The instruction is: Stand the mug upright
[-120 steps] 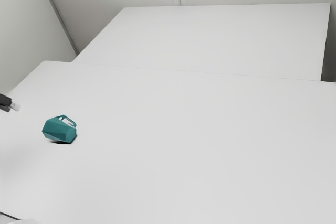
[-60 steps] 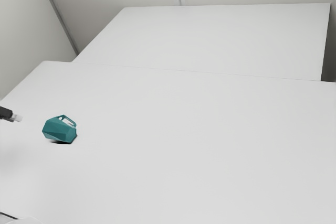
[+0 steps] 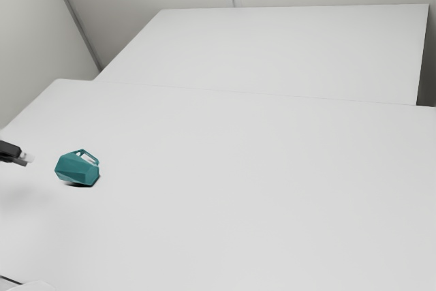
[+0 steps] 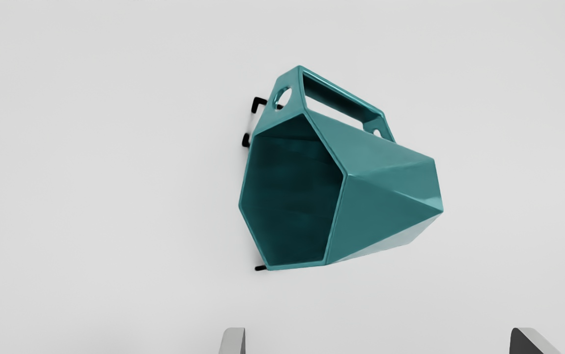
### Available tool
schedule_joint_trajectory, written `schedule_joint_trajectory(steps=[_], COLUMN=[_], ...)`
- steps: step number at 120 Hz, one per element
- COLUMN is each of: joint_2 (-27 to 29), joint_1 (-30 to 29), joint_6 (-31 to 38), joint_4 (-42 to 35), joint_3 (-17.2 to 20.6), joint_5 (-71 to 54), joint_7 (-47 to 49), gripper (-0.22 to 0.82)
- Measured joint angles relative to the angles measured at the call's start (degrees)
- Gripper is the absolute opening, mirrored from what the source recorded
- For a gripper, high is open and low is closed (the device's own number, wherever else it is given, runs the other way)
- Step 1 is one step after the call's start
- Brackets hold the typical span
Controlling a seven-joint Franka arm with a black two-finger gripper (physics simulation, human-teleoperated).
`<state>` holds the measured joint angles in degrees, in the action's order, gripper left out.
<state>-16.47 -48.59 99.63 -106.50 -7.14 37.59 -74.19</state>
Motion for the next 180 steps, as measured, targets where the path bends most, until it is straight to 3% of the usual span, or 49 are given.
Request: schedule_joint_trajectory(steps=[62, 167, 180], joint_2=[-5.4, -10.7, -10.8], joint_1=[2.2, 5.9, 6.1], joint_6=[-4.1, -3.7, -3.7], joint_4=[2.4, 4.5, 4.5], joint_3=[0.9, 2.8, 2.9], joint_5=[1.6, 4.6, 4.7], joint_7=[0.5, 1.0, 1.0], gripper=[0.59, 0.59, 0.51])
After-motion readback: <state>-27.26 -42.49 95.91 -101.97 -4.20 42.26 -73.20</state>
